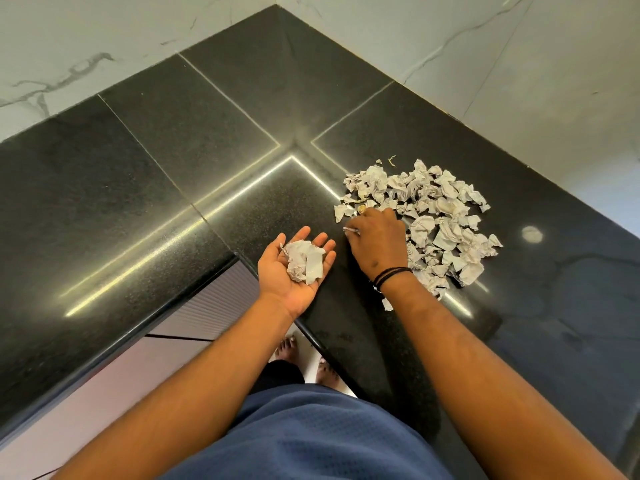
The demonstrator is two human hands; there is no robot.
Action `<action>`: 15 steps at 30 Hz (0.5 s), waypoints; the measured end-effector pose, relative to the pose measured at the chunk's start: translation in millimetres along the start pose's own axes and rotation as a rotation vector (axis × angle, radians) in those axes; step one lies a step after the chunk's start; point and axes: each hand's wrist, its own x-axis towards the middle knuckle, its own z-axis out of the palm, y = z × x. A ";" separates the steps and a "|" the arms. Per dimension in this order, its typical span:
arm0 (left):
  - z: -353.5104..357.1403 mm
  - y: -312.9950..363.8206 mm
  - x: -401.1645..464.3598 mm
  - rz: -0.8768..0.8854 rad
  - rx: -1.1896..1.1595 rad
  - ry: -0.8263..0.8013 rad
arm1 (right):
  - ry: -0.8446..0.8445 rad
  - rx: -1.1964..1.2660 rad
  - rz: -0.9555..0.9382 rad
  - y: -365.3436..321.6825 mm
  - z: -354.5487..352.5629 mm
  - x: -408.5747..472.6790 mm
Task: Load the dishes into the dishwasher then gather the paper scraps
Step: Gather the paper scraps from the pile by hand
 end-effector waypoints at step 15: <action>16.1 -1.2 -4.2 -0.040 0.031 -0.123 | 0.111 0.654 -0.052 -54.5 -27.7 -47.3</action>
